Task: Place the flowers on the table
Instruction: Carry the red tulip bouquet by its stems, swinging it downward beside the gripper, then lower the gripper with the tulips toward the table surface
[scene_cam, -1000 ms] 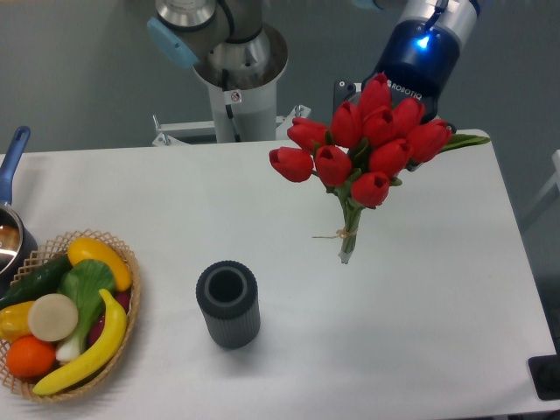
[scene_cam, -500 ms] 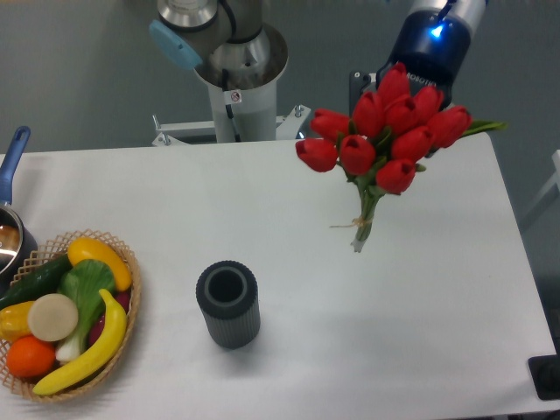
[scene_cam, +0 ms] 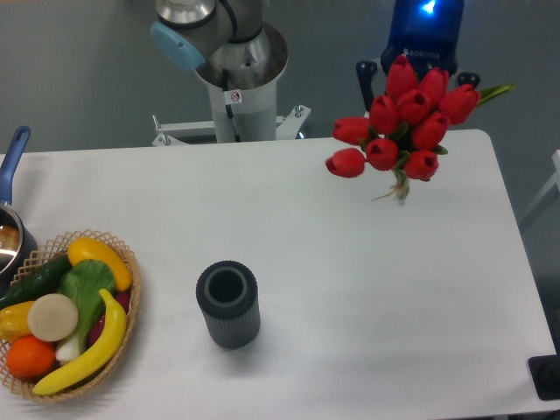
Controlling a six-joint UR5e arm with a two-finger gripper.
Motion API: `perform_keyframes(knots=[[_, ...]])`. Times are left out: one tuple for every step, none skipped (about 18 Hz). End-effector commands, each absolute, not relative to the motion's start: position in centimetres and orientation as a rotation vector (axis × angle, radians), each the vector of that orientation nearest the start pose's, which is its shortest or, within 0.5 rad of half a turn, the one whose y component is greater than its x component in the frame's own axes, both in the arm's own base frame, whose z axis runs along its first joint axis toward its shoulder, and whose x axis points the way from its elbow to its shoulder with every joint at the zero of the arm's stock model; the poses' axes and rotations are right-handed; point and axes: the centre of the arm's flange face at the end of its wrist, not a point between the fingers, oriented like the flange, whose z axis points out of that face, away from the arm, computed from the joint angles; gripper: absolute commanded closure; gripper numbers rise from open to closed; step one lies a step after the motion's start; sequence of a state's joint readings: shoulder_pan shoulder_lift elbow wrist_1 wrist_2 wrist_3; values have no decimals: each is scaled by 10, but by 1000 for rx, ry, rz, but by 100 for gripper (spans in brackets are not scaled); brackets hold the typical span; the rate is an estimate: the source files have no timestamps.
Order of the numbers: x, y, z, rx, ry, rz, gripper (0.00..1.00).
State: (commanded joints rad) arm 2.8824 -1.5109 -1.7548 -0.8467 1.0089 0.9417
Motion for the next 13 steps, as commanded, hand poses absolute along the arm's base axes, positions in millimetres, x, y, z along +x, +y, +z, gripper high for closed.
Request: perform_keyframes(knots=[[-430,306,516,-2404,-223,387,58],[-430,304,503,-2448,-218,396,58],[-427,306,491,-2485,-187,400,58],[-423,307,480,-2523,-154,406,58],[-421,307,472,-2557,-130,416,58],[-419,308,464,-2590,-112,418,58],[-419,311,455,-2625,-92,417,58],[-419,315,448,-2660,-71,419,58],[-420,320,440,-2695,-54,417,58],[-421,323,433,-2727,-48,421,58],[-423,326,425,-2758,-44,421,58],[-425,329,417,-2784,-37,416,58],[-427,332,411,-2807,-23,416,58]])
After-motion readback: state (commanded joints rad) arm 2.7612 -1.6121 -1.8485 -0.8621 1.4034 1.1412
